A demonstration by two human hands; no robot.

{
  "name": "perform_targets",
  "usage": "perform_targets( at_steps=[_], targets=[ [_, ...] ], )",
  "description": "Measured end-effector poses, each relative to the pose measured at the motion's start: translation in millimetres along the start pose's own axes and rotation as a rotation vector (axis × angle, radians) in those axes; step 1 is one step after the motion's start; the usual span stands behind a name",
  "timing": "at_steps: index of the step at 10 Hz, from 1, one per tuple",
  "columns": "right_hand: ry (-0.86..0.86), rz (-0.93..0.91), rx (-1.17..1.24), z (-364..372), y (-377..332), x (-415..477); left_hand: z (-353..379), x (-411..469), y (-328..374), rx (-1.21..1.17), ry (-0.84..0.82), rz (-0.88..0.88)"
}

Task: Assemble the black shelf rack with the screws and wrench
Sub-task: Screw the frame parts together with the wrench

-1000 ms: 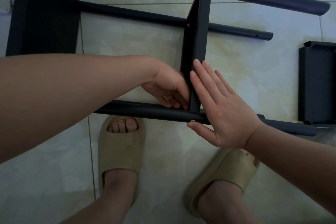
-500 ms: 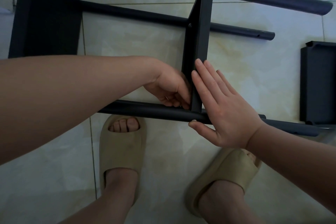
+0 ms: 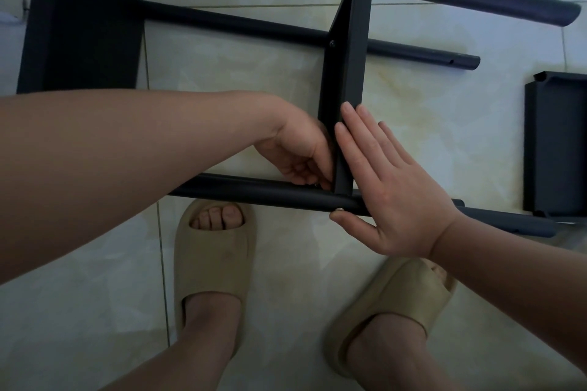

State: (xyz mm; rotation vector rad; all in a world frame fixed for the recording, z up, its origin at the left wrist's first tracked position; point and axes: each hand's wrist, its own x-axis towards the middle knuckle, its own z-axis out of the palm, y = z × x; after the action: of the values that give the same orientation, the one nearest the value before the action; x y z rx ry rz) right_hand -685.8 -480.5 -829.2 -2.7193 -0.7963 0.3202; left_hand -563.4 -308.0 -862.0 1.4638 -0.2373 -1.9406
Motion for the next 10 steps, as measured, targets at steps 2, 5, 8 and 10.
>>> perform_targets(
  at_steps=[2,5,8,10],
  targets=[
    [0.001,0.0,0.001,0.7,0.7,0.0,-2.4,-3.3,0.2,0.019,-0.043,-0.029],
    [0.007,-0.004,0.003,0.8,0.6,0.5,-2.1,-0.4,-0.5,-0.051,-0.032,0.0],
    [-0.002,0.0,-0.002,0.0,0.4,0.4,0.3,2.1,-4.6,-0.05,-0.006,0.006],
    [-0.001,-0.003,-0.003,0.4,0.3,0.4,-0.5,-2.3,-0.2,-0.066,-0.049,-0.018]
  ],
)
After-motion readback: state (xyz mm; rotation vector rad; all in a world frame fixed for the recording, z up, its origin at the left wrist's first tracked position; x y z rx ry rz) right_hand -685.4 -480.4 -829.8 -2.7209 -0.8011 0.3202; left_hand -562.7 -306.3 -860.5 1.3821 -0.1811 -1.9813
